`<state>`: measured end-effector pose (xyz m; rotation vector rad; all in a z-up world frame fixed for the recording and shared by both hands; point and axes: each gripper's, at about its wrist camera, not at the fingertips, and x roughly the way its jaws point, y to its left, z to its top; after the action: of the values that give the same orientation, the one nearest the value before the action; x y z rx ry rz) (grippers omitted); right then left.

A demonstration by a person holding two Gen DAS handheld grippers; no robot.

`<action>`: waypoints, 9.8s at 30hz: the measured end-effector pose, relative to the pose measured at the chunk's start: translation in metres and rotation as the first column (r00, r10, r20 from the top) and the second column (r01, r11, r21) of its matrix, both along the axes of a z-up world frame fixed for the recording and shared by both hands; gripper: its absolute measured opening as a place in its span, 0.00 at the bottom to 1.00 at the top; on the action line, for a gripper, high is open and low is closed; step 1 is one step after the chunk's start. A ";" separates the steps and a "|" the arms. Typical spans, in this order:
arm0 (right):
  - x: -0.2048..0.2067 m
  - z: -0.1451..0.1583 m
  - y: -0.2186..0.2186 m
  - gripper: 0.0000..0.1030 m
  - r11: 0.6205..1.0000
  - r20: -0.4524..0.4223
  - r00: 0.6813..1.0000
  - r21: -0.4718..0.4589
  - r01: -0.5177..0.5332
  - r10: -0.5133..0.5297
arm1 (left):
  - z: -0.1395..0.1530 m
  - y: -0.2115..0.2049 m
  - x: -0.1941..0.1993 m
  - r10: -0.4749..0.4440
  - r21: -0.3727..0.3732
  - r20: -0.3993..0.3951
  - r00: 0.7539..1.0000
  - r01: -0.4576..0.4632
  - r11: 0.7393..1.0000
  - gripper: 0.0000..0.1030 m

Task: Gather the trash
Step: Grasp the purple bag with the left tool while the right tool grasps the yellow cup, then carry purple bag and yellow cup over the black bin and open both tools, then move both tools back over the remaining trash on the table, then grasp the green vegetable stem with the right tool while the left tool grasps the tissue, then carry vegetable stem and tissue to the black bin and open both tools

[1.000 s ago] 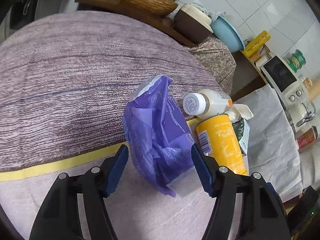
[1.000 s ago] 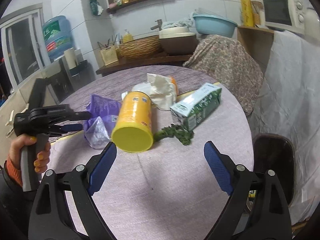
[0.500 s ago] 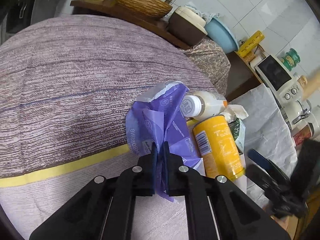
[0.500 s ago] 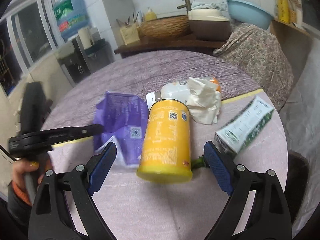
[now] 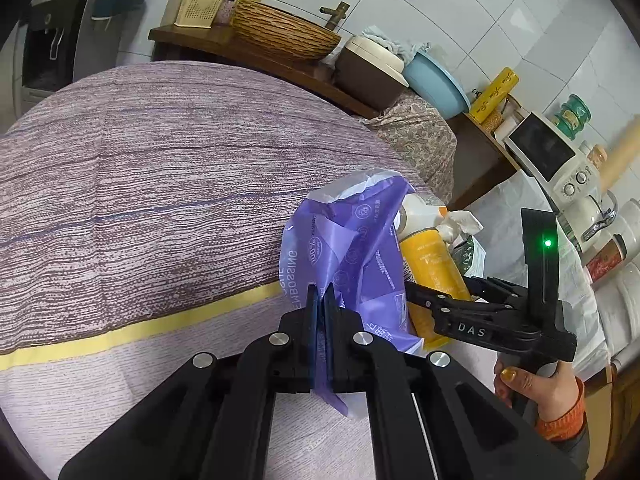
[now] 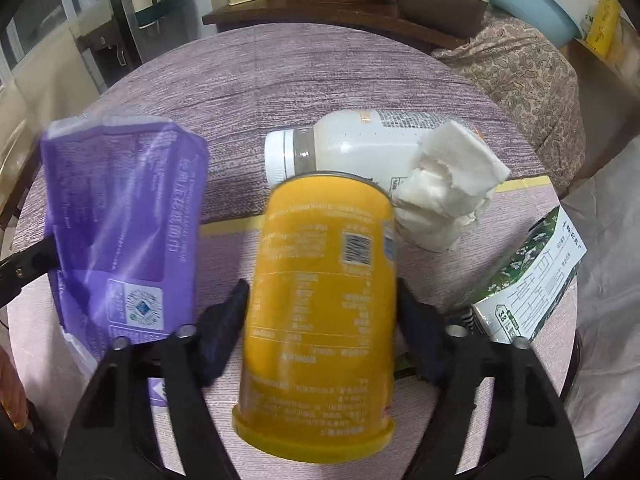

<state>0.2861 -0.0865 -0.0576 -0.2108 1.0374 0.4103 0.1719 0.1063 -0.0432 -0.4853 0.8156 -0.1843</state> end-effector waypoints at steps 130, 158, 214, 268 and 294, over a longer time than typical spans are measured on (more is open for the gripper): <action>-0.150 -0.025 -0.270 0.74 0.835 0.201 0.854 0.402 0.375 -0.480 | 0.026 -0.221 -0.032 -0.377 0.355 0.137 0.916 0.310 0.882 0.71; -0.048 -0.038 -0.106 0.48 0.994 0.158 0.983 0.071 0.078 -0.088 | 0.000 -0.125 -0.052 -0.253 0.508 0.156 0.955 0.142 0.849 0.95; -0.132 -0.020 -0.151 0.12 0.929 0.217 0.955 0.350 0.119 -0.204 | 0.027 -0.181 0.063 -0.292 0.442 0.198 0.936 0.181 0.879 0.02; -0.161 0.001 -0.317 0.12 0.829 0.275 0.802 0.366 0.423 -0.530 | 0.017 -0.306 -0.012 -0.604 0.327 0.145 0.784 0.538 0.777 0.07; -0.124 -0.161 -0.418 0.60 0.587 -0.009 0.624 0.331 0.739 -0.781 | -0.052 -0.453 0.033 -0.676 0.382 -0.077 0.733 0.648 0.659 0.07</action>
<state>0.1624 -0.5047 -0.2186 0.4945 0.8154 -0.2500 0.2048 -0.3469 -0.0955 0.2254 0.9052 -0.7085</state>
